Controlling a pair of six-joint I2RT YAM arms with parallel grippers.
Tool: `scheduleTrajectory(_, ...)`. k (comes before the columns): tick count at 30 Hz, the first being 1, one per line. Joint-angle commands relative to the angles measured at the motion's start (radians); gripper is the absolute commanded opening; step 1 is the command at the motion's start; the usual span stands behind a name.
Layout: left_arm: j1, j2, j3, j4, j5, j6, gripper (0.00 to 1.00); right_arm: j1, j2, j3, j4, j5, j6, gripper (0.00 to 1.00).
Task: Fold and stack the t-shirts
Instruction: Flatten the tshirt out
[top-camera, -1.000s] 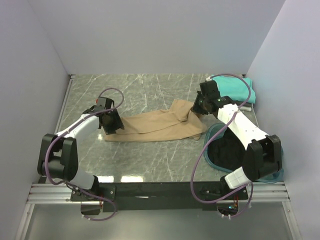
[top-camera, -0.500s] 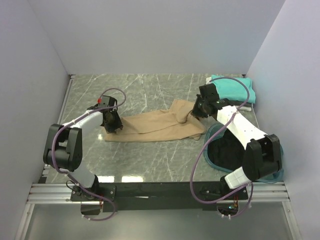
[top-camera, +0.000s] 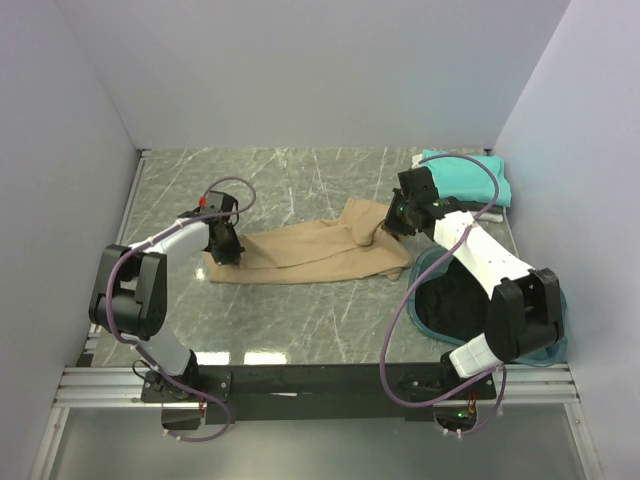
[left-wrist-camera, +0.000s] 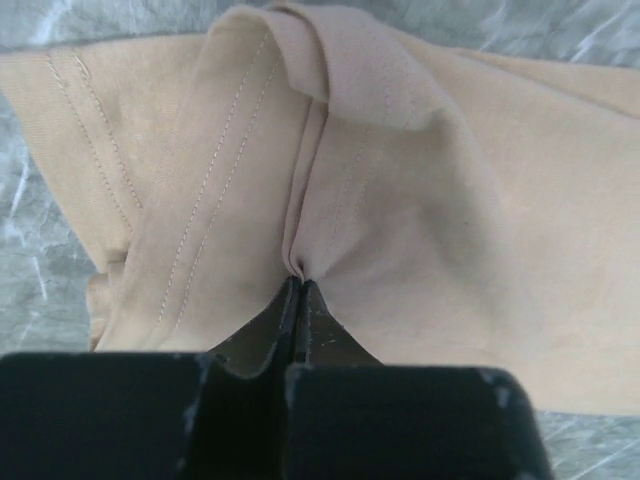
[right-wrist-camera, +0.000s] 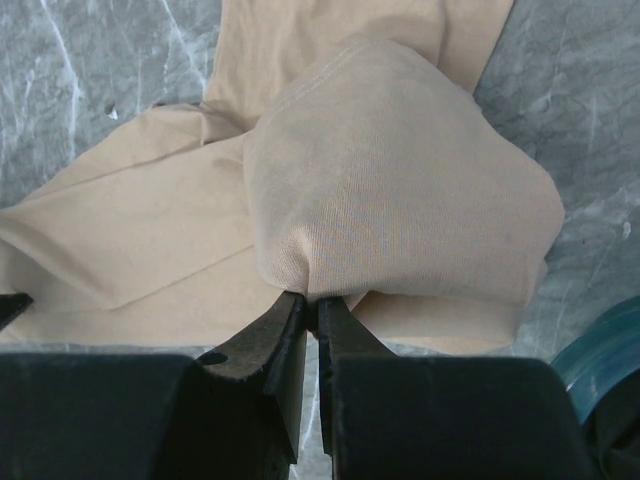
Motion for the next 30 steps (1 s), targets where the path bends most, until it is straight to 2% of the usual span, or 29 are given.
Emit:
scheduleTrajectory(1,0.0,-0.016,0.086,-0.031,-0.026,0.016,0.01,0.005,-0.002,0.063,0.001,0.015,-0.027,0.0)
scheduleTrajectory(4,0.037,-0.02,0.178,-0.066,-0.009,0.029,0.01,0.007,0.017,0.143,-0.026,0.037,-0.06,0.0)
scheduleTrajectory(10,0.216,-0.075,0.398,-0.117,0.043,0.049,0.01,0.004,0.061,0.382,-0.117,0.138,-0.154,0.0)
scheduleTrajectory(12,0.276,-0.108,0.426,-0.12,0.08,0.05,0.01,0.007,0.049,0.445,-0.126,0.141,-0.181,0.0)
scheduleTrajectory(15,0.342,-0.177,0.417,-0.116,0.103,0.039,0.01,0.027,-0.027,0.426,-0.097,0.11,-0.223,0.0)
scheduleTrajectory(18,0.411,-0.278,0.306,-0.079,0.098,0.021,0.01,0.106,-0.132,0.302,-0.08,0.084,-0.264,0.0)
scheduleTrajectory(19,0.449,-0.302,0.222,-0.065,0.094,0.015,0.01,0.135,-0.158,0.257,-0.094,0.087,-0.266,0.0)
scheduleTrajectory(22,0.517,-0.371,0.083,-0.039,0.129,0.027,0.01,0.241,-0.23,0.056,-0.149,0.092,-0.217,0.1)
scheduleTrajectory(25,0.526,-0.402,-0.012,-0.044,0.169,0.059,0.01,0.295,-0.3,-0.14,-0.178,0.058,-0.124,0.21)
scheduleTrajectory(26,0.528,-0.414,-0.055,-0.037,0.198,0.073,0.01,0.298,-0.337,-0.195,-0.18,0.043,-0.099,0.29)
scheduleTrajectory(28,0.526,-0.422,-0.084,-0.036,0.216,0.082,0.01,0.298,-0.363,-0.205,-0.187,0.058,-0.088,0.4)
scheduleTrajectory(29,0.526,-0.424,-0.106,-0.039,0.223,0.09,0.01,0.297,-0.37,-0.184,-0.19,0.099,-0.094,0.53)
scheduleTrajectory(30,0.526,-0.425,-0.106,-0.039,0.227,0.096,0.01,0.295,-0.365,-0.165,-0.189,0.115,-0.103,0.59)
